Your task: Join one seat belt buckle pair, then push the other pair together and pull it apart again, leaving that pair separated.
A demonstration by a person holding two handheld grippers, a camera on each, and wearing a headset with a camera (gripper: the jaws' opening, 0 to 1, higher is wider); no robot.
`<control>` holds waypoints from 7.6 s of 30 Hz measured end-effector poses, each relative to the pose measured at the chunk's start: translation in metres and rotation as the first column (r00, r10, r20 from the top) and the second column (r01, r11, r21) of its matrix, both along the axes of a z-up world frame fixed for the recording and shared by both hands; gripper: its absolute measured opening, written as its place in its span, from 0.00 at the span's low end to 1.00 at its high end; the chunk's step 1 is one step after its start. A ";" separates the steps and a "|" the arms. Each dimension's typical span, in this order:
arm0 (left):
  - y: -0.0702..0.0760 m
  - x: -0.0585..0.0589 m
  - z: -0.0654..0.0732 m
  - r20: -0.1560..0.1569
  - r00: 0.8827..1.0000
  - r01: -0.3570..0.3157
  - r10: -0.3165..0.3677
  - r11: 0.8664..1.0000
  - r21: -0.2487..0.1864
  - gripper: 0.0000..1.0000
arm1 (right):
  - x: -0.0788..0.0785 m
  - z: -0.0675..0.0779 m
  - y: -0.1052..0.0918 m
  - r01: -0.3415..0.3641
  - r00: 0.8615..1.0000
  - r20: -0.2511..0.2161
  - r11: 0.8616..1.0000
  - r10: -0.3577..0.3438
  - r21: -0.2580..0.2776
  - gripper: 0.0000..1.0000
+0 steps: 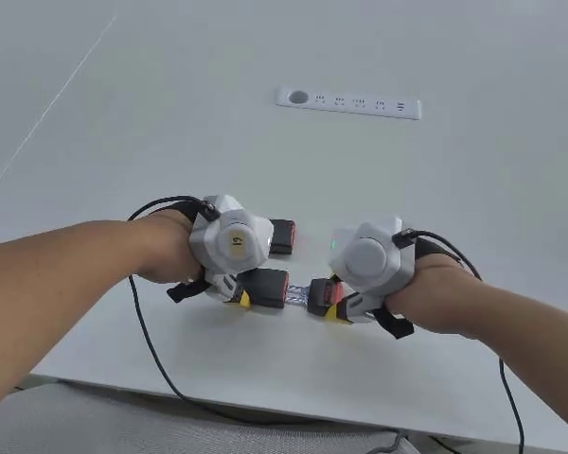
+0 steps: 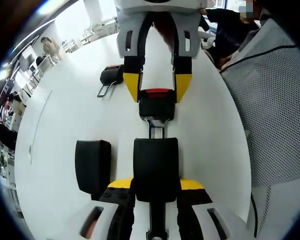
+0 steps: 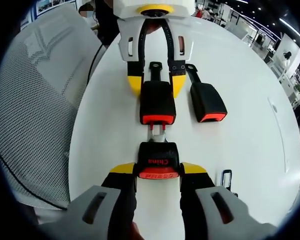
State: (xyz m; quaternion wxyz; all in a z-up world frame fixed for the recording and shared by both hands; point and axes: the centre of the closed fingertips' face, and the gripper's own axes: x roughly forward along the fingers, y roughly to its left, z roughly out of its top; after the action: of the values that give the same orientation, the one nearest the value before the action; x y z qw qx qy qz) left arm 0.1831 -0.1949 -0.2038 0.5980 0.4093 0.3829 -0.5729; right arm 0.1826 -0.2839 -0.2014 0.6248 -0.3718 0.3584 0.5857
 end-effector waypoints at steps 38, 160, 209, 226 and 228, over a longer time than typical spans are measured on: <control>0.001 0.001 -0.002 -0.029 0.999 -0.031 0.030 0.999 -0.032 0.32 | 0.002 -0.003 0.025 -0.026 1.000 0.003 0.994 0.026 0.110 0.28; 0.003 0.091 0.008 0.037 0.995 -0.088 0.091 0.992 -0.096 0.44 | 0.086 0.016 -0.087 0.148 0.983 0.101 0.988 -0.151 0.033 0.34; 0.000 0.083 0.002 0.008 0.998 -0.058 0.059 0.997 -0.058 0.33 | 0.090 -0.001 -0.077 -0.023 1.000 0.010 1.000 0.023 -0.007 0.31; 0.005 0.088 -0.005 0.019 0.998 -0.067 0.067 0.997 -0.046 0.32 | 0.082 -0.004 -0.019 -0.060 0.997 0.042 0.998 0.060 0.017 0.31; 0.005 0.089 -0.005 0.018 0.997 -0.071 0.072 0.996 -0.048 0.32 | 0.089 -0.002 -0.013 -0.057 0.995 0.084 0.998 0.056 0.010 0.31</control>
State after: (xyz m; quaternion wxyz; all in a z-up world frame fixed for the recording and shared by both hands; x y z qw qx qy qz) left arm 0.2718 -0.1897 -0.2093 0.6315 0.3867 0.3777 -0.5559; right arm 0.2716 -0.2968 -0.2033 0.6247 -0.4021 0.3178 0.5892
